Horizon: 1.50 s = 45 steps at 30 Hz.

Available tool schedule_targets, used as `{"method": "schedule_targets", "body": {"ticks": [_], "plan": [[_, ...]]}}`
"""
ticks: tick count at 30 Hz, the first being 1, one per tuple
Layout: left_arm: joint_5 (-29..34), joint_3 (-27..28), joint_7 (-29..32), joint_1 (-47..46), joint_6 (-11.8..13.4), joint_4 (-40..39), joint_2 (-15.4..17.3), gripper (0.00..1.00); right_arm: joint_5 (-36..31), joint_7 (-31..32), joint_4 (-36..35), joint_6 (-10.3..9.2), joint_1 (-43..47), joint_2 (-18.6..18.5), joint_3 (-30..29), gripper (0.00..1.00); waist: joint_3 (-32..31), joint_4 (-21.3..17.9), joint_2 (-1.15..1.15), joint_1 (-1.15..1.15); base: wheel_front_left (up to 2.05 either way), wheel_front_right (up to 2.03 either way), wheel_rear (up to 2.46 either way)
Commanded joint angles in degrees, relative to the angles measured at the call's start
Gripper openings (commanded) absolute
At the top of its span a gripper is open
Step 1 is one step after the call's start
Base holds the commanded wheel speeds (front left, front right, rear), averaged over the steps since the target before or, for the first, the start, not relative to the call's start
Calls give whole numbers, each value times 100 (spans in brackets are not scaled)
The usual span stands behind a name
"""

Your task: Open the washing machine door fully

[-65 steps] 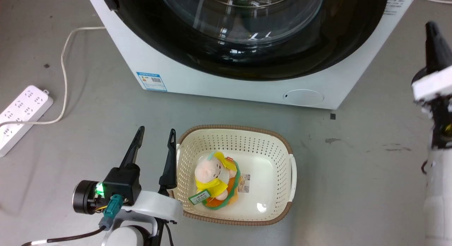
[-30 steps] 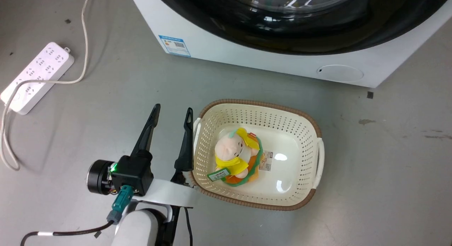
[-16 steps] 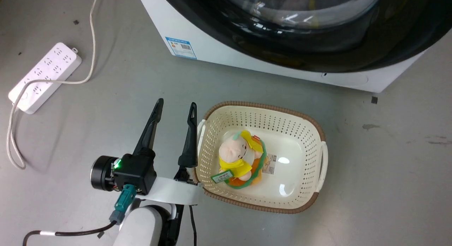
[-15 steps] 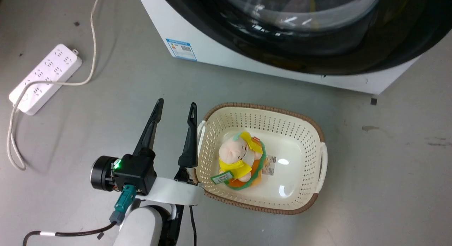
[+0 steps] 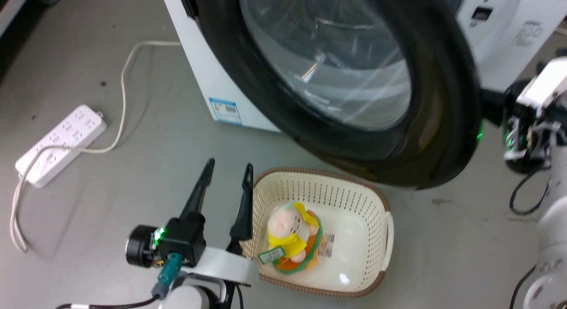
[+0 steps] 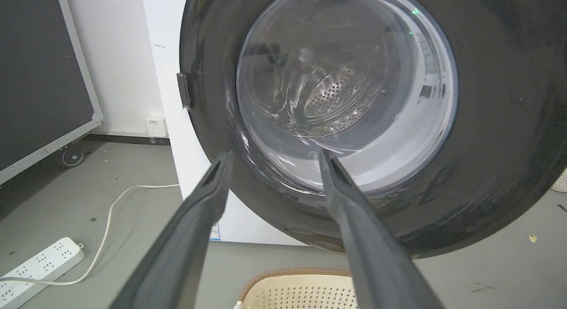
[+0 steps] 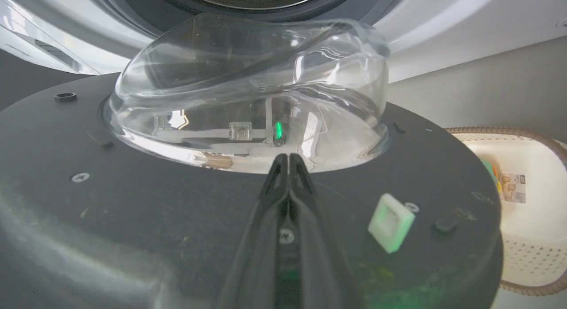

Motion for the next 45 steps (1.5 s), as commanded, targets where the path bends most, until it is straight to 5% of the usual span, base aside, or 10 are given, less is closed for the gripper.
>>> {"method": "schedule_targets", "body": {"ticks": [1, 11, 15, 26, 34, 35, 36, 45], "plan": [[-17, -48, -30, 129, -5, 51, 8, 100, 81, 118, -194, 10, 300, 89, 7, 0, -269, -83, 0, 1, 0, 0, 0], [-31, -184, -30, 523, -35, 206, 8, 100, 977, 789, -786, 10, 1369, 260, 596, 0, -704, -69, 0, 1, 0, 0, 0], [-9, -173, -30, 720, -81, 252, 8, 100, 1957, 763, -940, 10, 1890, 262, 1595, 0, -846, -57, 0, 1, 0, 0, 0], [28, -155, -30, 887, -140, 305, 8, 100, 3890, 33, -1944, 10, 3071, 262, 4146, 0, -980, 18, 0, 1, 0, 0, 0], [42, -87, -30, 971, -130, 327, 8, 100, 3988, -749, -2398, 10, 3398, 259, 4534, 0, -1110, 9, 0, 1, 0, 0, 0], [49, -63, -30, 974, -132, 326, 8, 100, 3887, -888, -2460, 10, 3408, 233, 4484, 27, -1123, -10, 0, 1, 0, 0, 0], [67, 13, -30, 999, -138, 322, 8, 100, 3571, -1330, -2721, 10, 3478, 114, 4288, 100, -1190, -85, 0, 1, 0, 0, 0], [39, 267, -30, 1087, -275, 239, 8, 100, 1306, -3827, -4471, 10, 3999, -846, 4204, 100, -1357, -403, 0, 1, 0, 0, 0]]}}
